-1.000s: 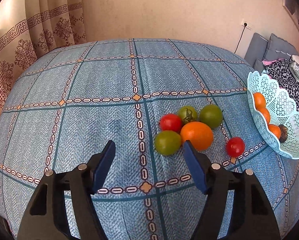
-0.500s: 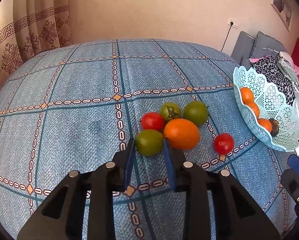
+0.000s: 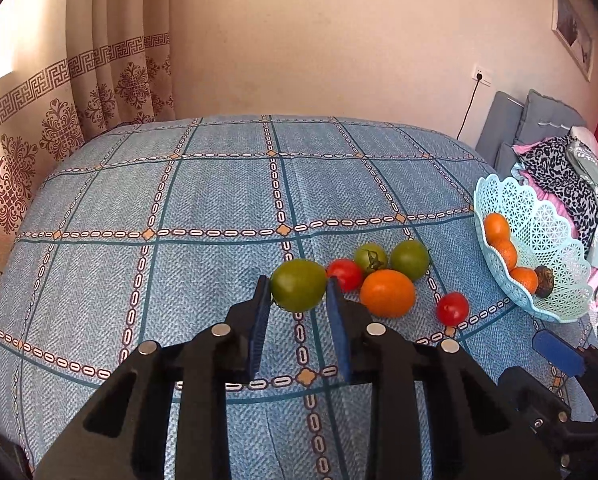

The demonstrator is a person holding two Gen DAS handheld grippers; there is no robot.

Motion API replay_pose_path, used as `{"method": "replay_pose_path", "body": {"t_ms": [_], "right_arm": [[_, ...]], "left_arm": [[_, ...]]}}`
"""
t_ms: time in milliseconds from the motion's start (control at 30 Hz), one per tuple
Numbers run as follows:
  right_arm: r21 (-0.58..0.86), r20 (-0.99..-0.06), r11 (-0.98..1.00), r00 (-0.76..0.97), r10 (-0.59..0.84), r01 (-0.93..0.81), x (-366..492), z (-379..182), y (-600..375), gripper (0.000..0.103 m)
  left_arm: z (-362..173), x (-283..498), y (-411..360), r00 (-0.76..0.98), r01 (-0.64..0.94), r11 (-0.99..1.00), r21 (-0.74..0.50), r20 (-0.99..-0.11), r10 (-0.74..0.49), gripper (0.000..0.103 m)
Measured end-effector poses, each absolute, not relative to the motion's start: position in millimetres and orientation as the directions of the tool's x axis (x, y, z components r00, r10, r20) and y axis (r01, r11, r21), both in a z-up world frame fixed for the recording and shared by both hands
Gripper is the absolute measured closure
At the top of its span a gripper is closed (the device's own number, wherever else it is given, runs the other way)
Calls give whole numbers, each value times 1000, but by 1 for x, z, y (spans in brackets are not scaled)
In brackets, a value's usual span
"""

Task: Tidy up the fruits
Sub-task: 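Close the left tool on the large green tomato and lift it, then grasp the large oval orange with the right tool while the left tool holds the green tomato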

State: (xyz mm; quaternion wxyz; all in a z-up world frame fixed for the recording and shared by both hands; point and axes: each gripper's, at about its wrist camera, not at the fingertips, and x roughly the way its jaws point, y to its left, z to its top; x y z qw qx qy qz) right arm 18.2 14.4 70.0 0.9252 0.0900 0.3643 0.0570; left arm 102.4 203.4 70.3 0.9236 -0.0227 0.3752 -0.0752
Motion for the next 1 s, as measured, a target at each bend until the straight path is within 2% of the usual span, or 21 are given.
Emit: {"method": "replay_pose_path", "body": {"t_ms": [400, 800, 1000], "right_arm": [[93, -693, 986, 702, 164, -138, 71, 65, 69, 36], [42, -726, 993, 679, 104, -107, 117, 47, 82, 36], [13, -730, 995, 679, 77, -99, 123, 39, 84, 39]], "left_arm": [[74, 103, 235, 721, 48, 987, -154, -679, -140, 74], [70, 108, 239, 712, 36, 985, -169, -687, -144, 74], [69, 108, 239, 712, 32, 985, -169, -688, -141, 74]]}}
